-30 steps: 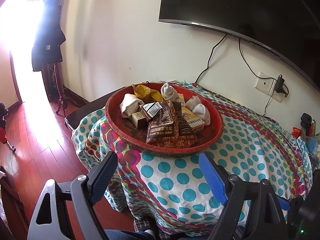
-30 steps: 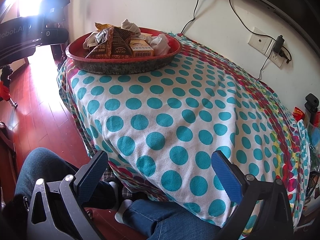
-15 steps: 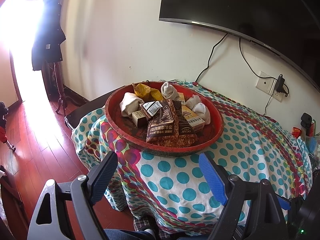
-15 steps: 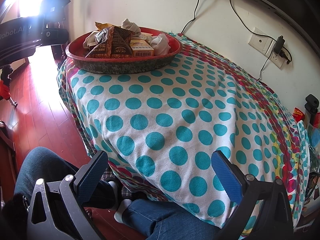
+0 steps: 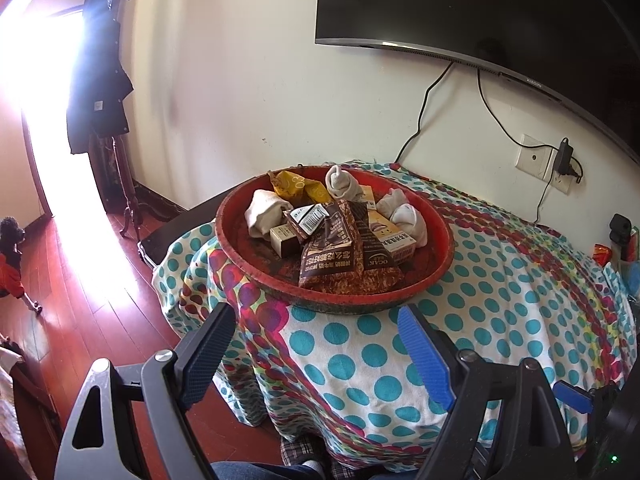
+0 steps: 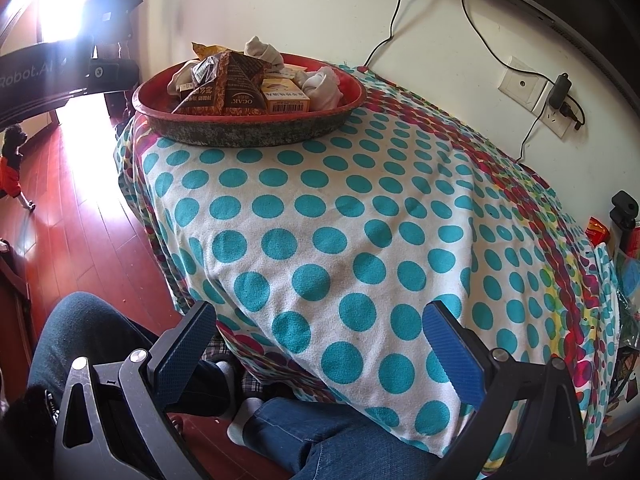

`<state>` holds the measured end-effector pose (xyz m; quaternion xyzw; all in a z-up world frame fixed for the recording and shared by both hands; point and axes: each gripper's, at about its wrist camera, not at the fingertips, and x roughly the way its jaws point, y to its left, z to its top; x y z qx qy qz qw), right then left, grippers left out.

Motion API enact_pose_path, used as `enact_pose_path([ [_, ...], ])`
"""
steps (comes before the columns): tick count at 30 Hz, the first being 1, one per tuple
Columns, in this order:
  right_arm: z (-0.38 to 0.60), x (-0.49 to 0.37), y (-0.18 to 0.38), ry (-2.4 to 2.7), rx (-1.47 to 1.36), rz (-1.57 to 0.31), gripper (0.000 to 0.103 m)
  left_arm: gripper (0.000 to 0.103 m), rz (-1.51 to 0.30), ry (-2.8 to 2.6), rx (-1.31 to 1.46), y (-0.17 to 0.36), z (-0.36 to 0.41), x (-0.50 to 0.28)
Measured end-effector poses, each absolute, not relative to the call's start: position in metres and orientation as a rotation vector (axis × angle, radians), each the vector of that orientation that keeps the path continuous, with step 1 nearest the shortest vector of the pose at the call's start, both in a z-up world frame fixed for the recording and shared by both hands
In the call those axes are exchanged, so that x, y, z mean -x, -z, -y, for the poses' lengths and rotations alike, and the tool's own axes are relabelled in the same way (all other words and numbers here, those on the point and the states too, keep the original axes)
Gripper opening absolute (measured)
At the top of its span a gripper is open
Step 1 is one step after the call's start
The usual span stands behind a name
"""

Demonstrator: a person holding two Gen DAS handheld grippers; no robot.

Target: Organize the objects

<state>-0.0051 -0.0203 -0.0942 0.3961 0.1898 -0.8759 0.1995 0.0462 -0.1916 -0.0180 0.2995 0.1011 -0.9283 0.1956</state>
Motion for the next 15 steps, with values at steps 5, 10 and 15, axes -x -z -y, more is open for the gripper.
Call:
enact_pose_path([
  [5,0.0195,0.0052,0.0950,2.447,-1.106,-0.527,0.103,0.086,-0.291,2.610,-0.846,0.0180,0.1919,-0.0457],
  [10,0.0191,0.0051,0.0954,2.445,-1.108,-0.526,0.103,0.086,-0.281,2.606,-0.842,0.0178,0.1911,-0.0459],
  [15,0.0190,0.0050,0.0956,2.444,-1.109,-0.529,0.103,0.086,-0.291,2.618,-0.852,0.0180,0.1902,-0.0453],
])
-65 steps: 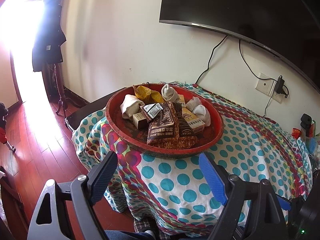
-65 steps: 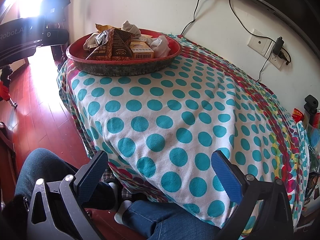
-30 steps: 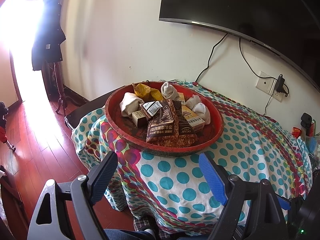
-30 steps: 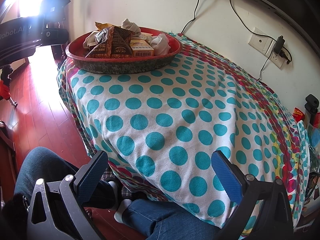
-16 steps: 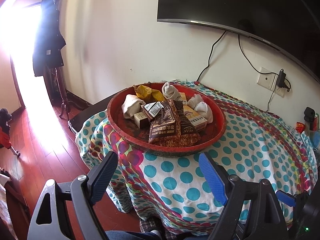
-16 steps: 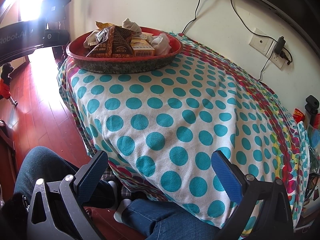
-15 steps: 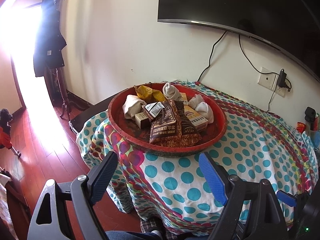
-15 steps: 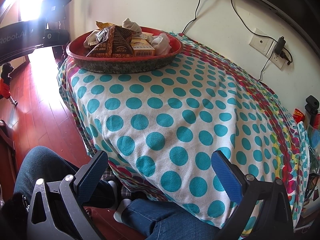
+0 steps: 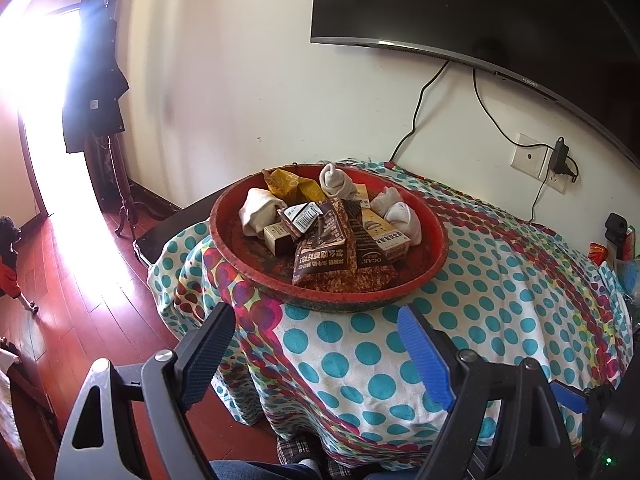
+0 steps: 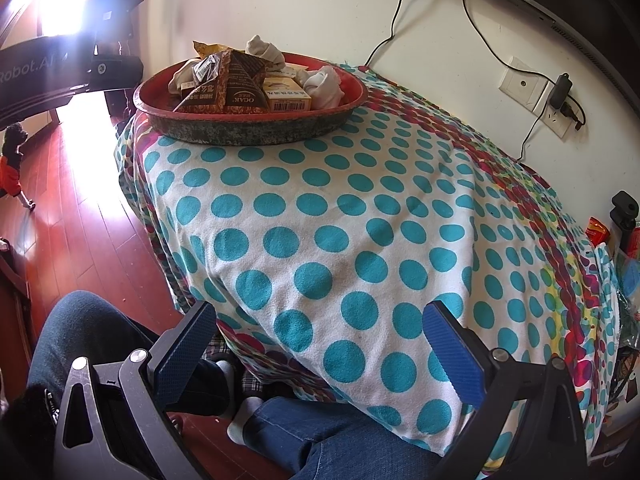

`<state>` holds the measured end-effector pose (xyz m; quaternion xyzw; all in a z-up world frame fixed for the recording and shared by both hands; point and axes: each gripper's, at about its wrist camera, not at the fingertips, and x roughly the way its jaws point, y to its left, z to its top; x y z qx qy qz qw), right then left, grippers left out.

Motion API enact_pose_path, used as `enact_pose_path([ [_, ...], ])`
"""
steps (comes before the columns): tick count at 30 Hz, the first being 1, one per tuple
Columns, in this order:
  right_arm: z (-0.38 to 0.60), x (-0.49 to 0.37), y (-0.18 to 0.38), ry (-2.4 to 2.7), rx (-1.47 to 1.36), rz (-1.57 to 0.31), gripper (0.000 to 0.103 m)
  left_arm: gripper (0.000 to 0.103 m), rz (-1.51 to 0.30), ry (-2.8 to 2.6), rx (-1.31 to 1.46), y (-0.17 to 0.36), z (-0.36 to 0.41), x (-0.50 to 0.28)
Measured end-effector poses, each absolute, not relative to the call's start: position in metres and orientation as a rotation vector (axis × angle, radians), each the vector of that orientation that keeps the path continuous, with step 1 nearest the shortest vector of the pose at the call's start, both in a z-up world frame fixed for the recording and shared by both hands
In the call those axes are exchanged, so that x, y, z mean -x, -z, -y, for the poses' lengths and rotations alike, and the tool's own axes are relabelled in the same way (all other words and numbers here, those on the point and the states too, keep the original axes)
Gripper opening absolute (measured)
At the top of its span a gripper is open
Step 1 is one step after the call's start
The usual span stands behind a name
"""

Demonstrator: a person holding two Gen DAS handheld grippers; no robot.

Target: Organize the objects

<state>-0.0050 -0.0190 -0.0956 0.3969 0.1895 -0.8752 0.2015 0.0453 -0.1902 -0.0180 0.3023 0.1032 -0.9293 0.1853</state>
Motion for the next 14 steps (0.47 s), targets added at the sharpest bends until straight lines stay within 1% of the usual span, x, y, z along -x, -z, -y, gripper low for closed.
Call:
enact_pose_path([
  [14,0.0195,0.0043,0.0971,2.438,-1.112,-0.534,0.103,0.086,-0.276,2.584,-0.814,0.0152,0.1914,-0.0491],
])
